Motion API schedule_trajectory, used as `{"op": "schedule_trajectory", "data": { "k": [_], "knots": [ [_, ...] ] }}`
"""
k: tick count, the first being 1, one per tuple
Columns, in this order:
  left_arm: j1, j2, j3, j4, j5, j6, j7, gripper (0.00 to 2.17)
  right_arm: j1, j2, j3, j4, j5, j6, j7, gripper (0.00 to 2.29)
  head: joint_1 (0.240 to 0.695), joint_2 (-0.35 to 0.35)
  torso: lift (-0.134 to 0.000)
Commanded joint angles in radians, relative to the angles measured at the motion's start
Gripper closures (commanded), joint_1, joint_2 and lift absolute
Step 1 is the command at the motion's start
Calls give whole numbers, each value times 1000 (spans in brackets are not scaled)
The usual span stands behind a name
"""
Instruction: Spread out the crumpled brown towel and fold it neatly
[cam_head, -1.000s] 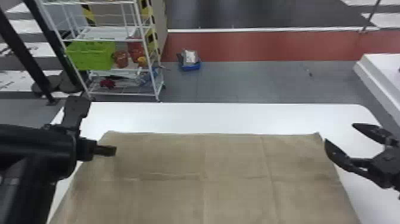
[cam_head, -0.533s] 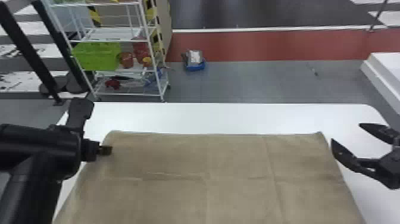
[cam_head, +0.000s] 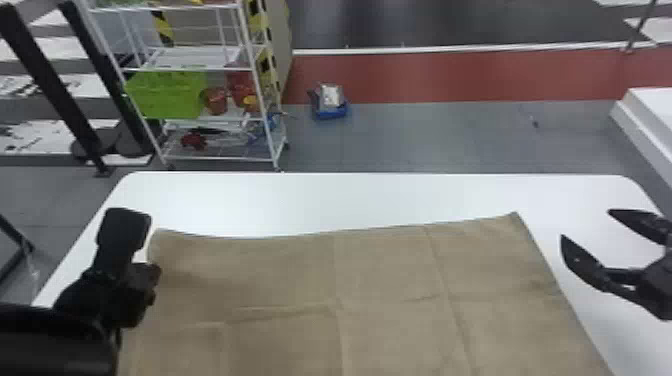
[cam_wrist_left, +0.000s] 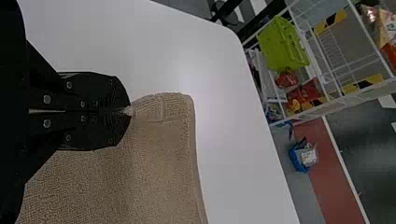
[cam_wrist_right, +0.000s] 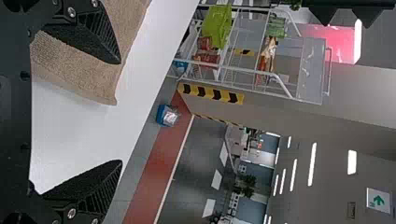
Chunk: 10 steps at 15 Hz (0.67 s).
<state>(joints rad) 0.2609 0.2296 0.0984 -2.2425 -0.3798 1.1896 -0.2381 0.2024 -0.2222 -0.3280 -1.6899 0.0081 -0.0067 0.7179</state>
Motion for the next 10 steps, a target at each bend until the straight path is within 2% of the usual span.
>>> {"op": "schedule_trajectory", "data": {
  "k": [1, 3, 6, 7, 8, 9, 10],
  "knots": [
    [124, -13, -95, -66, -76, -104, 79, 2024, 2, 1, 4, 3, 0, -3, 0, 130, 695, 92, -122],
    [155, -6, -190, -66, -137, -126, 120, 2013, 9, 4, 6, 3, -2, -9, -2, 130, 695, 76, -122],
    [184, 20, -284, -65, -157, -129, 118, 1892, 15, 6, 3, 3, -5, -19, -2, 130, 695, 13, -122],
    [189, 22, -295, -66, -166, -129, 112, 1420, 17, 4, 0, 4, -5, -22, -2, 130, 695, -3, -122],
    [193, 24, -295, -77, -168, -126, 103, 475, 17, 4, -2, 6, -7, -22, -2, 130, 695, -16, -122],
    [196, 27, -292, -105, -168, -110, 94, -2, 18, 4, -3, 4, -7, -22, -2, 130, 695, -29, -122],
    [204, 31, -281, -134, -176, -101, 86, -2, 18, 4, -5, 4, -8, -22, -2, 130, 695, -37, -122]
  ]
}}
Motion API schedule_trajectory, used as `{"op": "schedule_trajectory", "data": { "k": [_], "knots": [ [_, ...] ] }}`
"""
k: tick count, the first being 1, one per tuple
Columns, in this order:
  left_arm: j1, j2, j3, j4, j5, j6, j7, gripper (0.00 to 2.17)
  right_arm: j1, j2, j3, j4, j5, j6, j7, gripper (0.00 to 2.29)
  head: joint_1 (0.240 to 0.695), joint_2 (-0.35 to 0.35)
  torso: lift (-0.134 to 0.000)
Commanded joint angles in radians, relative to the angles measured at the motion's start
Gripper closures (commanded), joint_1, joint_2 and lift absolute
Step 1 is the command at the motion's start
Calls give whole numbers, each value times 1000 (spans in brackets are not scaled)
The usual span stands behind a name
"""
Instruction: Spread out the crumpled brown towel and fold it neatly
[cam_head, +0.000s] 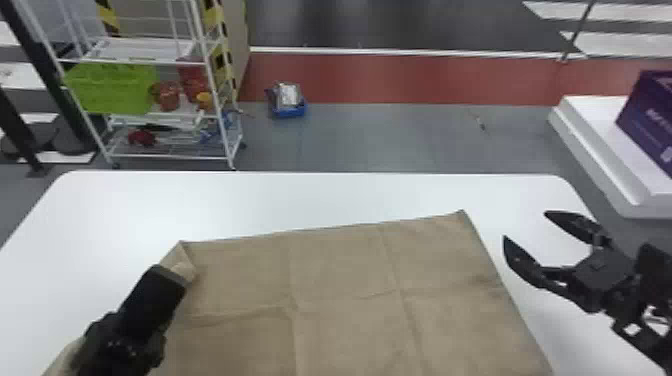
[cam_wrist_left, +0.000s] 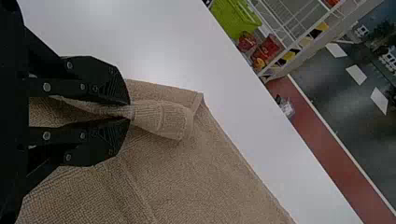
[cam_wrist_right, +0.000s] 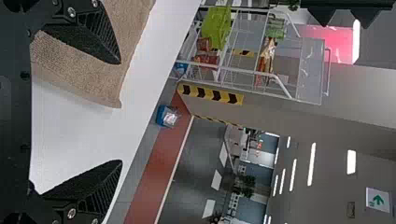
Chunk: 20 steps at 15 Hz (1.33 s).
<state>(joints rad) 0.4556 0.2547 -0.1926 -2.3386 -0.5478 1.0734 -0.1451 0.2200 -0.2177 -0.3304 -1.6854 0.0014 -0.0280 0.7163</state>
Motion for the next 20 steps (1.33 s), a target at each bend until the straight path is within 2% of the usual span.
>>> {"op": "schedule_trajectory", "data": {
  "k": [1, 3, 6, 7, 9, 11, 13, 15, 20],
  "knots": [
    [18, 9, 25, -71, -12, 27, -21, -2, 1, -2, -4, 1, -3, 0, 0, 130, 695, -46, -122],
    [34, 8, 76, -139, -8, 30, -31, 36, 1, -3, -6, 12, -4, -6, -1, 130, 695, -42, -122],
    [21, -2, 137, -165, 12, 34, -54, 39, -1, -2, 1, 12, -4, -6, -3, 130, 695, -18, -122],
    [-8, -9, 143, -131, 25, 34, -41, 39, -1, -2, 2, 12, -3, -6, -3, 130, 695, -9, -122],
    [-97, -19, 125, 21, 25, -9, 2, 83, -2, 1, 8, 12, -3, -6, -3, 130, 695, 8, -122],
    [-175, -20, 108, 167, 26, -49, -1, 90, -2, 8, 10, 6, -1, -6, -1, 130, 695, 29, -122],
    [-207, -20, 105, 231, 17, -55, -21, 103, 1, 6, 1, 4, 0, -6, -1, 130, 695, 33, -122],
    [-183, -19, 120, 197, 12, -43, -53, 103, 5, 3, -10, 3, -4, -6, 0, 130, 695, 33, -122],
    [-48, 8, 142, -21, -12, 58, -232, 103, -2, 1, -9, 4, -6, -6, -1, 130, 695, 8, -122]
  ]
}}
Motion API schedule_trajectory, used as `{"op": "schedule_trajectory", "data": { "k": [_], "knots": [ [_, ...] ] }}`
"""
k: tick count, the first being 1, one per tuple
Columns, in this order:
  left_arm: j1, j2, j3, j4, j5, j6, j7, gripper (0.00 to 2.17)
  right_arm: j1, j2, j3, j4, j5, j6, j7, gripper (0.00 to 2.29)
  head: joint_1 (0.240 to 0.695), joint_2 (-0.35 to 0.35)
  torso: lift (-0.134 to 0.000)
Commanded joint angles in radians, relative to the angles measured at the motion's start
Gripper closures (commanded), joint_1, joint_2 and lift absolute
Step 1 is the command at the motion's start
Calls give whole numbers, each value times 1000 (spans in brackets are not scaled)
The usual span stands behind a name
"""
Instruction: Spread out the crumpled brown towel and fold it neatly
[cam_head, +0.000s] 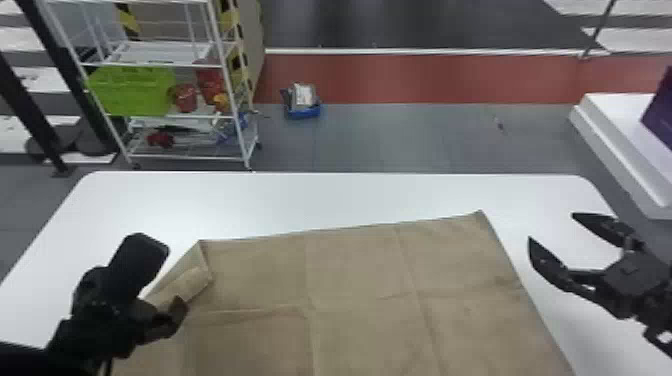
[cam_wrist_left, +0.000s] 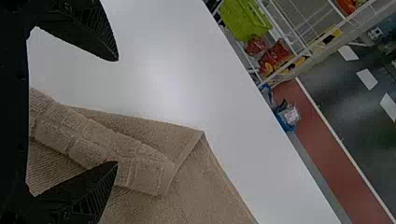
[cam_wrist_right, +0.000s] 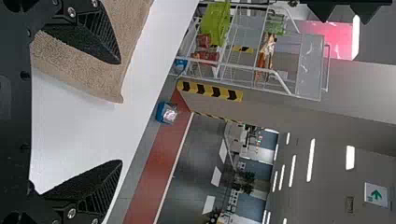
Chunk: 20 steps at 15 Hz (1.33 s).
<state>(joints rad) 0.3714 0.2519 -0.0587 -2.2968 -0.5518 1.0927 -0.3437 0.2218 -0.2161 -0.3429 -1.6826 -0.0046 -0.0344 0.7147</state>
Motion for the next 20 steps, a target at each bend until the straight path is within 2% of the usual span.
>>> {"op": "schedule_trajectory", "data": {
  "k": [1, 2, 3, 5, 7, 9, 11, 13, 15, 16, 18, 20],
  "knots": [
    [47, 13, 13, -99, -19, 69, -118, 100, -7, 0, 5, 3, 0, 0, 0, 130, 695, 3, -122],
    [50, 17, 13, -113, -17, 69, -120, 103, -9, 0, 5, 4, 0, 0, 0, 130, 695, -6, -122],
    [38, 7, 11, -107, -19, 63, -70, 124, -9, 1, 10, 4, 0, 0, 0, 130, 695, -13, -122],
    [-49, -3, 13, -56, 1, 69, -75, 154, -4, 1, 10, 1, 0, 0, 2, 130, 695, -7, -122],
    [-135, -11, 34, 5, 36, 131, -210, 211, 5, 0, 4, -5, 0, 0, 3, 130, 695, -6, -122],
    [-213, -6, 95, 74, 136, 171, -354, 211, 10, -6, -8, -5, -2, 0, 5, 130, 695, -23, -122],
    [-276, 7, 131, 151, 161, 171, -451, 211, 11, -9, -13, -5, -3, 3, 5, 130, 695, -44, -122],
    [-327, 18, 181, 211, 219, 168, -544, 272, 10, -8, -11, -5, -3, 3, 5, 130, 695, -56, -122],
    [-356, 41, 188, 252, 217, 168, -660, 454, 10, -8, -8, -8, -3, 6, 5, 130, 695, -55, -122],
    [-356, 50, 188, 260, 213, 168, -693, 518, 10, -8, -10, -9, -3, 9, 5, 130, 695, -58, -122],
    [-351, 56, 200, 260, 197, 165, -805, 518, 5, -9, -10, -9, -2, 21, 5, 130, 695, -60, -122],
    [-336, 61, 204, 247, 190, 165, -867, 515, 2, -9, -10, -9, -2, 25, 5, 130, 695, -70, -122]
  ]
}}
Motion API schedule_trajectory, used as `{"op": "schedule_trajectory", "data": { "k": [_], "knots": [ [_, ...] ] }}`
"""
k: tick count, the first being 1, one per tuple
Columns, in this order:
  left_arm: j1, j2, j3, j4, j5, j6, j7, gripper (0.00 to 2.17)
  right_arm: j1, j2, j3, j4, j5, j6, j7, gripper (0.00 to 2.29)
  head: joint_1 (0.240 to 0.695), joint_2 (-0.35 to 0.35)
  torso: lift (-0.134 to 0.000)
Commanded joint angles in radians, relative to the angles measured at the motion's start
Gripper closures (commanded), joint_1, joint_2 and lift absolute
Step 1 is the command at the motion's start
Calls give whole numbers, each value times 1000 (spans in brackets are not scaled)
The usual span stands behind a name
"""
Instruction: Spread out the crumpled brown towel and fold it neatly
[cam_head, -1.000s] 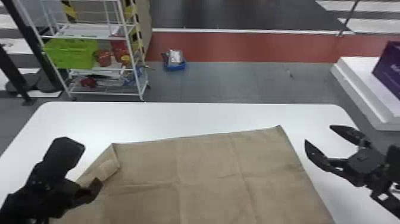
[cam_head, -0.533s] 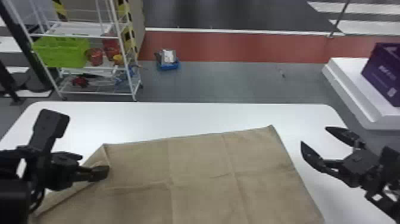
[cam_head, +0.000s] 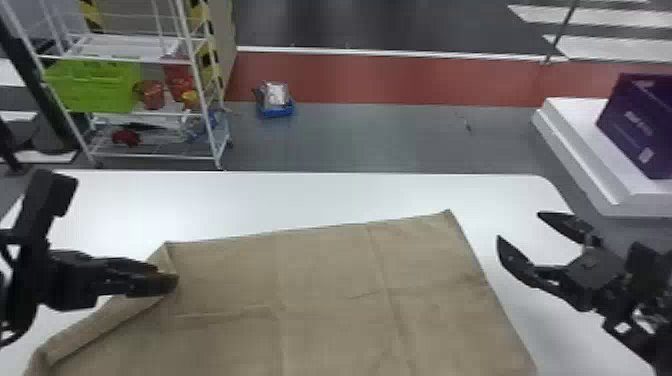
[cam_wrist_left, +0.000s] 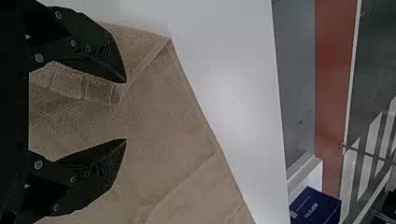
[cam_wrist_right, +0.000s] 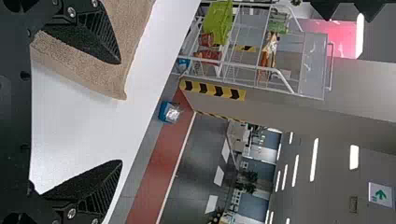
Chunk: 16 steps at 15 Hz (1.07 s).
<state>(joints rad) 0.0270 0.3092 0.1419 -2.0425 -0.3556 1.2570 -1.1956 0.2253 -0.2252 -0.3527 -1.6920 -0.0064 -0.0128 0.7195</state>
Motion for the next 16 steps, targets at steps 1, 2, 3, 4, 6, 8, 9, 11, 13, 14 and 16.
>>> {"op": "schedule_trajectory", "data": {
  "k": [1, 2, 3, 4, 6, 8, 9, 11, 13, 14, 16],
  "knots": [
    [10, 7, 2, -5, -25, -18, -10, 515, -4, 0, 3, 2, 0, 6, 0, 130, 695, -74, -122],
    [10, 5, -10, 1, -60, -40, -7, 515, -4, 1, 6, 2, 0, 3, 0, 130, 695, -76, -122],
    [7, 7, -18, 16, -72, -55, -16, 515, -4, 1, 9, 2, 0, 3, 0, 130, 695, -74, -122],
    [5, 5, -19, 30, -74, -83, -18, 515, -4, 1, 9, 2, 0, 3, 1, 130, 695, -65, -122],
    [2, 8, -33, 61, -111, -104, -33, 512, -4, 0, 6, 5, -1, 0, 1, 130, 695, -60, -122],
    [2, 21, -41, 74, -134, -123, -81, 515, -6, -2, 6, 6, -3, -3, 1, 130, 695, -58, -122],
    [17, 21, -44, 64, -138, -123, -85, 512, -6, -2, 1, 8, -4, -3, 1, 130, 695, -59, -122],
    [56, 24, -30, 1, -151, -123, -137, 515, -3, -5, -3, 6, -6, -3, 1, 130, 695, -62, -122],
    [117, 34, -24, -76, -177, -123, -219, 515, -1, -8, -8, 6, -6, -3, 3, 130, 695, -74, -122],
    [157, 37, -27, -117, -207, -126, -251, 515, -1, -8, -8, 6, -6, -3, 3, 130, 695, -80, -122],
    [212, 36, -39, -176, -256, -144, -303, 515, -1, -8, -6, 6, -6, -3, 3, 130, 695, -101, -122]
  ]
}}
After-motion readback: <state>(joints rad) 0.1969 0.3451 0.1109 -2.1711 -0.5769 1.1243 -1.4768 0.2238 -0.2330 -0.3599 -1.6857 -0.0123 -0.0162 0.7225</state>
